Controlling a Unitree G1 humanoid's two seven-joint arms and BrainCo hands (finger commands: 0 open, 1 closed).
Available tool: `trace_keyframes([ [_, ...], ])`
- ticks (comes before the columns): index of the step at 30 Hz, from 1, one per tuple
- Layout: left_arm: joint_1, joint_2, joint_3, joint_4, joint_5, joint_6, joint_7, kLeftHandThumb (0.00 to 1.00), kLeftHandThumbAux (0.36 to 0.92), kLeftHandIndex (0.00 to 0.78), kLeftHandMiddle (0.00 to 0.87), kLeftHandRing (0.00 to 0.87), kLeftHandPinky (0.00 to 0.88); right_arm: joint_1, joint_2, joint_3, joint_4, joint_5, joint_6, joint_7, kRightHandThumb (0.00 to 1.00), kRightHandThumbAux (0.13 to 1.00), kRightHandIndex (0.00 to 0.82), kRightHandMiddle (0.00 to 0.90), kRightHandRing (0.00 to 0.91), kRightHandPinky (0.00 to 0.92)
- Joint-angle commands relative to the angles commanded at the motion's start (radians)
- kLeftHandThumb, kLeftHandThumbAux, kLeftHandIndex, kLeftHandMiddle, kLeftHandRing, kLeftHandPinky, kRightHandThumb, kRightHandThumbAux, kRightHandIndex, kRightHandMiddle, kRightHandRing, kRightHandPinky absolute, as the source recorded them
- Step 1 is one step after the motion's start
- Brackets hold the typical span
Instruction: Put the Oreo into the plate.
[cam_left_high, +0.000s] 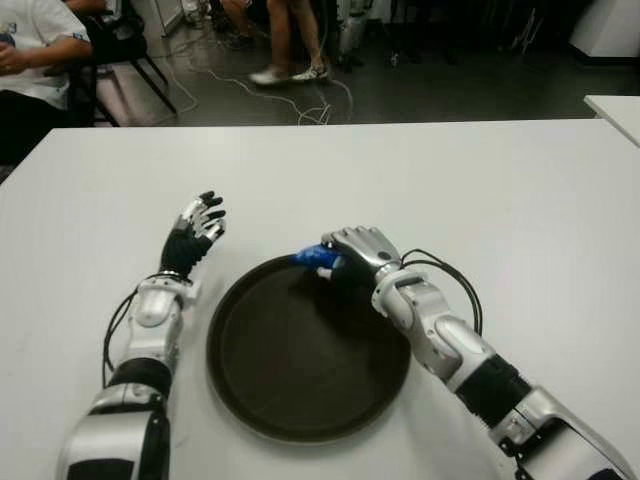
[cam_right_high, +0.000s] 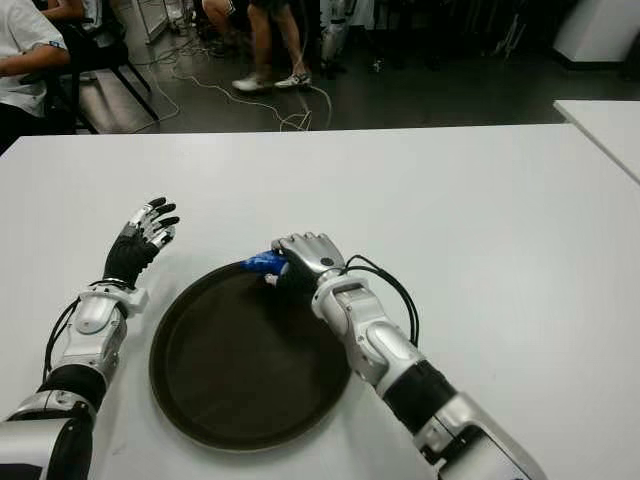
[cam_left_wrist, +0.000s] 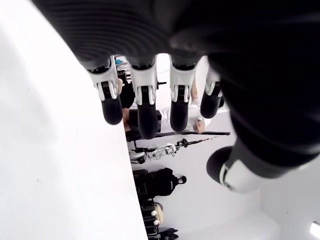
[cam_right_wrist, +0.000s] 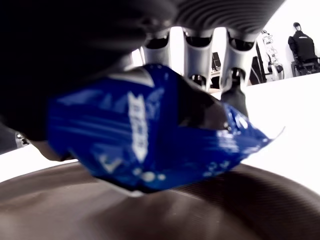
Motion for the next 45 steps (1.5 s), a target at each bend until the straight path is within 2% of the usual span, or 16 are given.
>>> trace_keyframes([
  [4, -0.003, -0.002, 0.002, 0.005, 0.0, 0.0, 0.0, 0.156, 0.627, 0.083, 0.16, 0.149, 0.136, 0.007, -0.013, 0.002, -0.013, 0.01, -0.042, 0.022, 0.706, 0.732, 0.405, 0.595, 0.653, 0.66],
  [15, -0.006, -0.002, 0.0, 0.016, 0.009, -0.005, 0.01, 0.141, 0.612, 0.078, 0.157, 0.143, 0.119, 0.012, -0.03, -0.001, 0.002, 0.03, -0.157, 0.037, 0.706, 0.735, 0.4, 0.647, 0.696, 0.711],
  [20, -0.01, -0.002, -0.001, 0.023, 0.011, -0.008, 0.013, 0.141, 0.615, 0.084, 0.16, 0.144, 0.114, 0.001, -0.042, -0.007, 0.021, 0.043, -0.213, 0.045, 0.704, 0.736, 0.399, 0.634, 0.675, 0.673],
  [23, -0.012, -0.002, -0.002, 0.026, 0.01, -0.009, 0.011, 0.145, 0.624, 0.089, 0.166, 0.148, 0.119, -0.005, -0.047, -0.012, 0.033, 0.05, -0.245, 0.046, 0.701, 0.737, 0.401, 0.582, 0.58, 0.582],
  [29, -0.015, 0.0, -0.004, 0.03, 0.014, -0.013, 0.014, 0.138, 0.619, 0.084, 0.161, 0.139, 0.104, -0.018, -0.053, -0.026, 0.085, 0.077, -0.355, 0.012, 0.699, 0.736, 0.409, 0.52, 0.491, 0.524],
  [38, -0.02, 0.0, -0.006, 0.039, 0.019, -0.016, 0.019, 0.14, 0.62, 0.079, 0.158, 0.139, 0.106, -0.037, -0.058, -0.036, 0.136, 0.088, -0.444, -0.01, 0.696, 0.737, 0.412, 0.497, 0.488, 0.504],
  [45, -0.023, 0.001, -0.004, 0.048, 0.015, -0.021, 0.01, 0.15, 0.654, 0.085, 0.159, 0.142, 0.115, -0.055, -0.063, -0.045, 0.166, 0.1, -0.495, -0.009, 0.694, 0.737, 0.413, 0.49, 0.498, 0.493],
])
